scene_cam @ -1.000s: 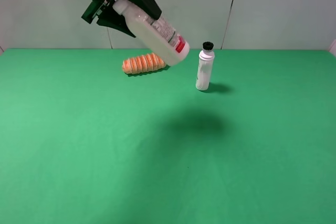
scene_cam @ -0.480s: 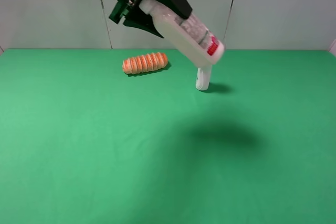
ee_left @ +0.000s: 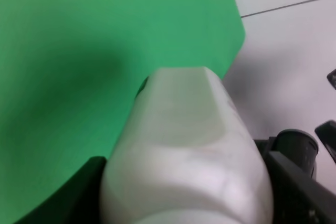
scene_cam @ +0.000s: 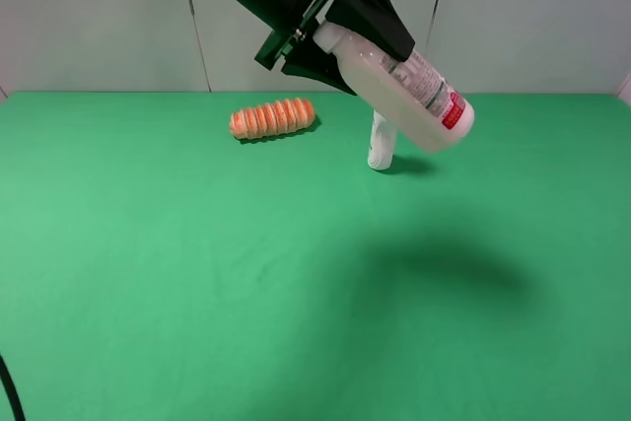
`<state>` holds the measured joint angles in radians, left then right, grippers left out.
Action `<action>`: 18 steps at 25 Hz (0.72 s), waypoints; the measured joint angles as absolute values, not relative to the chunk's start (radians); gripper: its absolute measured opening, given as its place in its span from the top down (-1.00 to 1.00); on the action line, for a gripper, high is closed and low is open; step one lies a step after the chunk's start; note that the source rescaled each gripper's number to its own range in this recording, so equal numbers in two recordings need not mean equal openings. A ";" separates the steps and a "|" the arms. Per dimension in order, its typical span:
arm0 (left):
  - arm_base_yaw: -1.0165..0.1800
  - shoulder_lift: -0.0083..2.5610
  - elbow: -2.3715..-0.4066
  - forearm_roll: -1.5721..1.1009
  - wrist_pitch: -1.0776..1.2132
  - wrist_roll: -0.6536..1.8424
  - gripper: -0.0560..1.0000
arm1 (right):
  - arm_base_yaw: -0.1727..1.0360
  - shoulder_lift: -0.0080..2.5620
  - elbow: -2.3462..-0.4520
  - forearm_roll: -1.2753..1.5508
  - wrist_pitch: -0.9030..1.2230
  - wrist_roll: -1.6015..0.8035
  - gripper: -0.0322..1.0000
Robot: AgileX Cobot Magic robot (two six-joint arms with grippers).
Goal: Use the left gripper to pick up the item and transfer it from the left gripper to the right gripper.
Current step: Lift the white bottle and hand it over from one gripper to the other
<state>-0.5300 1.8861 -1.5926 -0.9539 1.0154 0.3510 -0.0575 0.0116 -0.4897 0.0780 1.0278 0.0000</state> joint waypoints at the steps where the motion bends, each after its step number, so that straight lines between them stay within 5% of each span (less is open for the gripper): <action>1: -0.530 1.888 -1.593 -0.959 1.014 0.352 0.89 | -0.058 0.034 -0.491 0.092 1.028 -0.012 -1.00; 11: -0.530 1.889 -1.593 -0.966 1.030 0.358 0.89 | -0.019 0.354 -0.572 0.310 0.869 -0.280 -1.00; 18: -0.530 1.889 -1.593 -0.967 1.052 0.359 0.89 | 0.121 0.495 -0.576 0.361 0.746 -0.463 -1.00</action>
